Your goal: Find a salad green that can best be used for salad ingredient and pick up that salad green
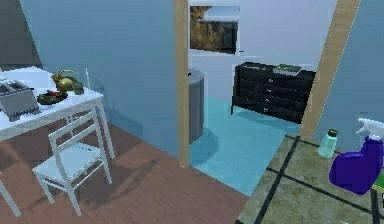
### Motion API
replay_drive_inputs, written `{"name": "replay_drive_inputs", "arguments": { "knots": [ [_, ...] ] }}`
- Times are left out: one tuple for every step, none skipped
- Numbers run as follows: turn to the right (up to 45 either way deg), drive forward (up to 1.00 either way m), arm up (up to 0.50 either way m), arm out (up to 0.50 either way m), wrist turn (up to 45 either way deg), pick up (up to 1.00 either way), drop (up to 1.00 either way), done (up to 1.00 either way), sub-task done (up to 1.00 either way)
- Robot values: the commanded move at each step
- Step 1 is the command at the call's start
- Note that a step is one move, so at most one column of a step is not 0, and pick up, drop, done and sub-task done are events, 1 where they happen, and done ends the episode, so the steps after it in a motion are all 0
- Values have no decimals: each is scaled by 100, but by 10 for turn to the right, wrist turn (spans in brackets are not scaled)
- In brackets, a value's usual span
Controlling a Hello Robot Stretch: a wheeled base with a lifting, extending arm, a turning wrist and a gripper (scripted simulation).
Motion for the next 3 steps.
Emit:
{"name": "replay_drive_inputs", "arguments": {
  "knots": [
    [0, 0, 50, 0, 0, 0, 0, 0, 0],
    [0, 0, 38, 0, 0, 0, 0, 0, 0],
    [0, 0, 0, 50, 0, 0, 0, 0, 0]
  ]
}}
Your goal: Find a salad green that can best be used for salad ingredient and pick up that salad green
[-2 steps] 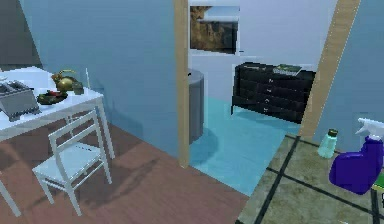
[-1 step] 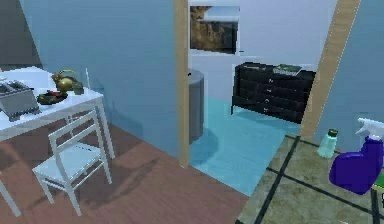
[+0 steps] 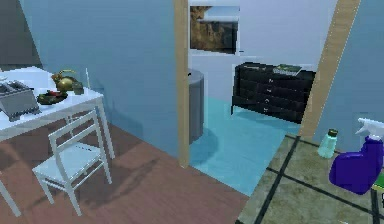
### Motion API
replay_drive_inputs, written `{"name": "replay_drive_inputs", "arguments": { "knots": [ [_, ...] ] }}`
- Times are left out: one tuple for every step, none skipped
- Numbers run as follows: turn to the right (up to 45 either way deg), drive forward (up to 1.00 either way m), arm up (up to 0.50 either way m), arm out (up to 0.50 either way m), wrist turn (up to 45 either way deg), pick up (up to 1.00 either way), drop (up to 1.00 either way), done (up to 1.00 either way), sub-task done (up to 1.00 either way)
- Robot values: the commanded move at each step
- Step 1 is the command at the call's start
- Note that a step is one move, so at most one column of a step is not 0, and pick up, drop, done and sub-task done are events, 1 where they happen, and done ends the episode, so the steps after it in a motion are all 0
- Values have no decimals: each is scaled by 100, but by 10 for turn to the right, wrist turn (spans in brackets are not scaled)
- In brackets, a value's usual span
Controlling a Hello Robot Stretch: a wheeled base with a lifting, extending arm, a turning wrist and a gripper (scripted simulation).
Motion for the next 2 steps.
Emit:
{"name": "replay_drive_inputs", "arguments": {
  "knots": [
    [0, 0, 0, 0, 450, 0, 0, 0, 0],
    [0, 0, 0, 0, 450, 0, 0, 0, 0]
  ]
}}
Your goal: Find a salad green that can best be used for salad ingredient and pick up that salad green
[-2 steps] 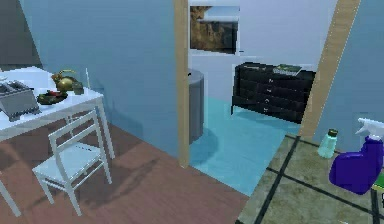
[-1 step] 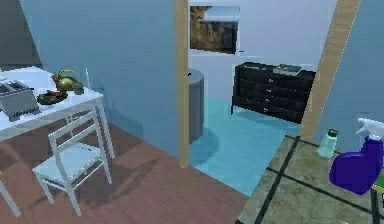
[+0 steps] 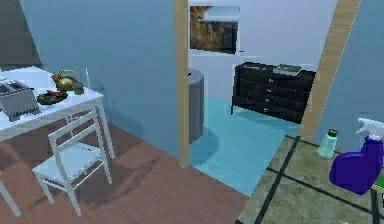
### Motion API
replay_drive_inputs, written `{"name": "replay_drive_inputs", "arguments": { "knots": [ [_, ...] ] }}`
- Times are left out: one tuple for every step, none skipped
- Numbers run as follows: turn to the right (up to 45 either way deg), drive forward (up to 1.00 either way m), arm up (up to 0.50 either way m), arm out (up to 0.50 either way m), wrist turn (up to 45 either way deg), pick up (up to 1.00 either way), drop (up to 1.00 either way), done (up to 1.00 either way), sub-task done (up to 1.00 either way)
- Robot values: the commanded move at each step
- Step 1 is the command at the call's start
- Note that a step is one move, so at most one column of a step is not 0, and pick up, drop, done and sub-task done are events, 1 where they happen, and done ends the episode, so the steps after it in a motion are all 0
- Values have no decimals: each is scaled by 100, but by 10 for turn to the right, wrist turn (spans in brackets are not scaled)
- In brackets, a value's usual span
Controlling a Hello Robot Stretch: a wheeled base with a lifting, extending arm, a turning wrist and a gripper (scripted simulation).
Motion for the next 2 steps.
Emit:
{"name": "replay_drive_inputs", "arguments": {
  "knots": [
    [0, 0, 0, 0, 390, 0, 0, 0, 0],
    [0, 0, -10, 0, 0, 0, 0, 0, 0]
  ]
}}
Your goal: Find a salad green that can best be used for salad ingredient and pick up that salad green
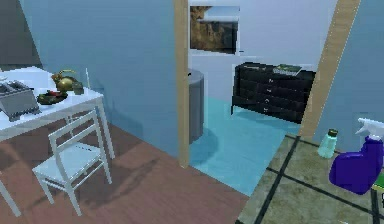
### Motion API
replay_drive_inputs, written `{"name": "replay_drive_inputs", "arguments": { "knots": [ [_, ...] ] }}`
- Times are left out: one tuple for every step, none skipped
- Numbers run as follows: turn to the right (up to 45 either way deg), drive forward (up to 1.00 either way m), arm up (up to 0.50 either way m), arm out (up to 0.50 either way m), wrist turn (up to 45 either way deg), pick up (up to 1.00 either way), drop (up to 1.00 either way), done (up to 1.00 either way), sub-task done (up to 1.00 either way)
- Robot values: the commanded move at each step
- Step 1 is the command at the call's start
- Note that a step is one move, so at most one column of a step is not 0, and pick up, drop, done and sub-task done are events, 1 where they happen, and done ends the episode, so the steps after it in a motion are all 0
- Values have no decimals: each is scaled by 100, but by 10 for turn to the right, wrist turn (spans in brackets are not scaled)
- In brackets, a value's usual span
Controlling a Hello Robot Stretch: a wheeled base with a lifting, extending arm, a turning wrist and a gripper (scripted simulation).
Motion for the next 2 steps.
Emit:
{"name": "replay_drive_inputs", "arguments": {
  "knots": [
    [0, 0, 0, 0, 0, 100, 0, 0, 0],
    [0, 0, 10, 0, 0, 0, 0, 0, 0]
  ]
}}
